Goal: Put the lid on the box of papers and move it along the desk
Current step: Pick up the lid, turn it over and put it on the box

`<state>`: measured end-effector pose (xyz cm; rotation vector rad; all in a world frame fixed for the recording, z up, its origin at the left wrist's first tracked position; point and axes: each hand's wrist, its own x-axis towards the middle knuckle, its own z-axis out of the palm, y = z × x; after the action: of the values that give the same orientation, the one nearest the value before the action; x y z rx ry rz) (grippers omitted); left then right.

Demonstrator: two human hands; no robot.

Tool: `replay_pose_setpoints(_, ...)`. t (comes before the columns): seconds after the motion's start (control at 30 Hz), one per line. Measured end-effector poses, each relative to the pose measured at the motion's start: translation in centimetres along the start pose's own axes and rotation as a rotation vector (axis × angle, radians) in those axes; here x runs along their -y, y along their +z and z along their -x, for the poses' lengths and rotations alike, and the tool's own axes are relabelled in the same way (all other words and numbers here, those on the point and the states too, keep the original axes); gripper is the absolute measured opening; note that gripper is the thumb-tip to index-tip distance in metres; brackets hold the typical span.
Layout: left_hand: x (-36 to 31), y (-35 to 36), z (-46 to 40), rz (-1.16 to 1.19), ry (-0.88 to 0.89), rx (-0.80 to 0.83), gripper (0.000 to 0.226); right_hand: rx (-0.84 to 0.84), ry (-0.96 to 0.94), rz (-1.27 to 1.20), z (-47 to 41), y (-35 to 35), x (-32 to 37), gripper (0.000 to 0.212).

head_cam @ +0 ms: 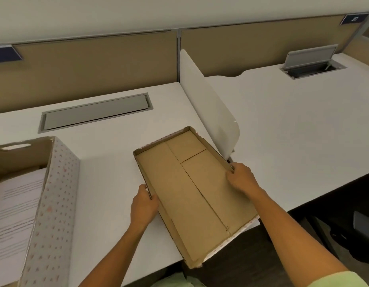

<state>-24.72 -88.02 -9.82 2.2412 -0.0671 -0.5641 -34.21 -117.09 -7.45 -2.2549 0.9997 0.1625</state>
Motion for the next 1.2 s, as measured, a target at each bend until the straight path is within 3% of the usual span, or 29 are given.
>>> replay_pose_setpoints(0.3,-0.8,-3.3,5.6,0.054,0.090,-0.261,0.045,0.291,-0.067,-0.643,6.5,-1.3,0.8,0.035)
replay_pose_setpoints(0.53,-1.8,-5.5,10.1,0.152,0.148,-0.402,0.049,0.233,-0.139,-0.841,12.3,-2.5,3.1,0.034)
replay_pose_setpoints(0.67,-2.6,-6.9,12.1,0.191,0.157,-0.398,0.066,0.212,-0.172,-0.913,15.2,-2.7,4.7,0.031)
replay_pose_setpoints(0.77,-3.8,-7.5,13.0,0.075,0.198,-0.403,0.077,0.188,-0.165,-0.967,16.0,-2.1,5.8,0.029)
replay_pose_setpoints(0.87,-4.6,-10.2,16.7,0.003,0.349,-0.498,0.071,0.155,-0.236,-1.009,20.1,-1.7,8.9,0.027)
replay_pose_setpoints(1.2,-11.5,-11.5,21.9,0.200,0.659,-0.362,0.047,0.004,-0.376,-1.094,27.8,-0.7,14.8,0.020)
